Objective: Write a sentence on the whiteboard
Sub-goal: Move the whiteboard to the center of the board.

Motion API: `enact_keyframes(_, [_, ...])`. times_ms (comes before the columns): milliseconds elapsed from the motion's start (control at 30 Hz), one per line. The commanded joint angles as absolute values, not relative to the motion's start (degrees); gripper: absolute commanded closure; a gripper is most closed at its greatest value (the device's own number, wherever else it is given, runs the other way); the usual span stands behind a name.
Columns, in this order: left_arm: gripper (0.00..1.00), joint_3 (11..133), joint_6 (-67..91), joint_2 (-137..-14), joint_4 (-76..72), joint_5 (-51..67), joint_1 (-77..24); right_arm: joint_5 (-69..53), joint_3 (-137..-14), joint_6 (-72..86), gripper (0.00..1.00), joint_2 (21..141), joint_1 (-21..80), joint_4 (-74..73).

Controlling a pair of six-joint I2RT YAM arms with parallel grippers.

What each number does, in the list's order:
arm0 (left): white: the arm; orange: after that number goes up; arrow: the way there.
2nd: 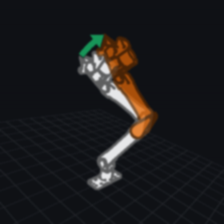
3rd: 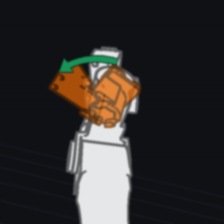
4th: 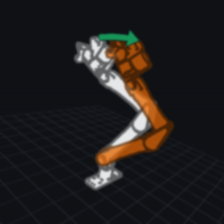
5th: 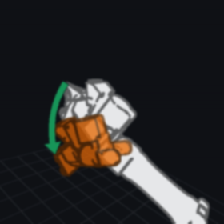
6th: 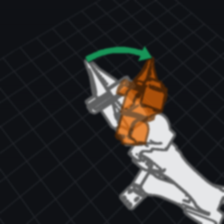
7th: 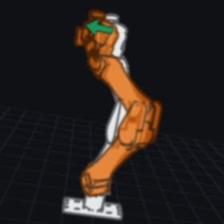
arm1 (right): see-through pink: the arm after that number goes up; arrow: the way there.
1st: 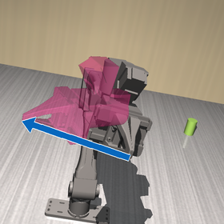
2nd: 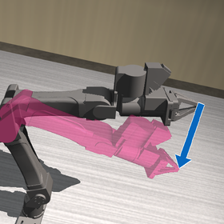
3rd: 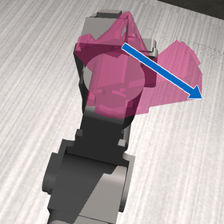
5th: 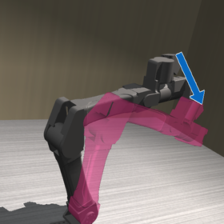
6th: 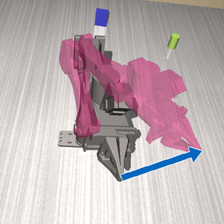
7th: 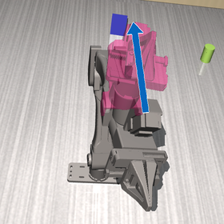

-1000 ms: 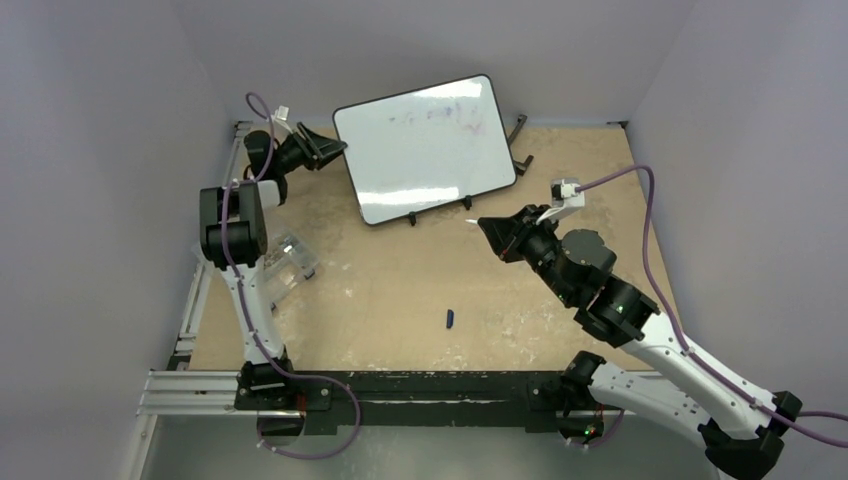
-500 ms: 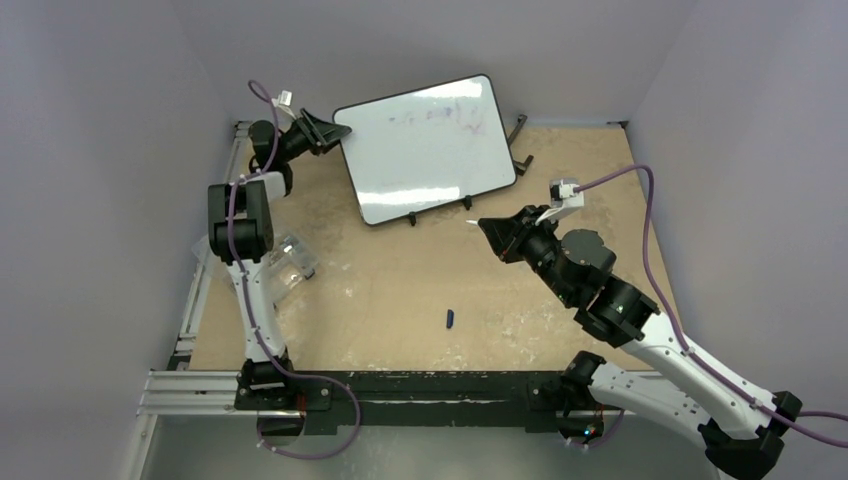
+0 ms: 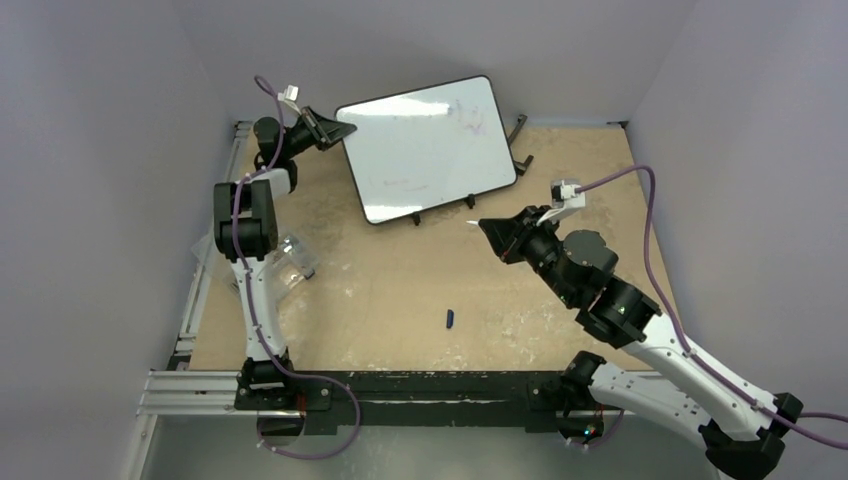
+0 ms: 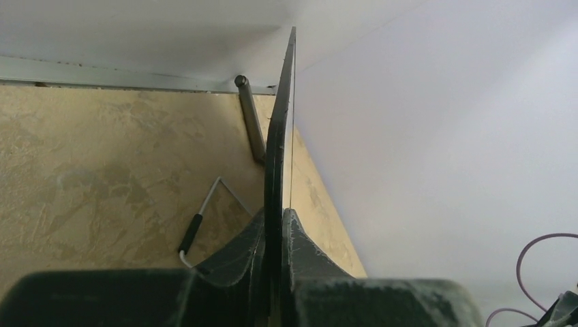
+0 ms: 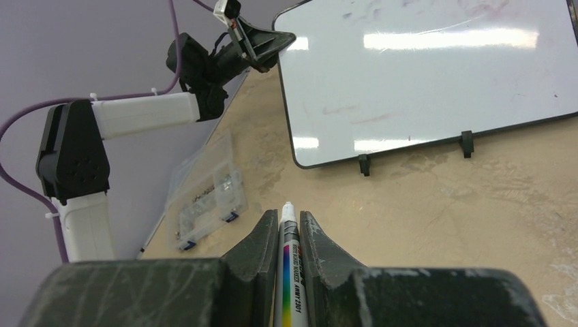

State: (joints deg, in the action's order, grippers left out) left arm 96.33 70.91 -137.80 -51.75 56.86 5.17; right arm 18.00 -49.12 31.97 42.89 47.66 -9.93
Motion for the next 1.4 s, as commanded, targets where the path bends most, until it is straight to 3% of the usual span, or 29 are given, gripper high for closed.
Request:
enact_keyframes(0, [1.00,95.5,73.4,-136.6,-58.6,59.8,4.8,17.1,-50.0,32.1,1.00,40.6,47.6,-10.3])
enact_keyframes(400, [1.00,81.9,84.9,-133.2,-81.1,61.2,4.5,16.4,-47.5,34.2,1.00,35.6,47.7,-10.6])
enact_keyframes(967, [1.00,64.2,79.5,-122.8,-81.7,64.1,-1.5,16.5,-45.4,37.2,1.00,25.5,47.6,-14.8])
enact_keyframes(1367, [1.00,42.5,69.9,-109.9,-81.7,62.3,-3.4,16.3,-44.5,38.2,1.00,23.2,47.7,-16.9])
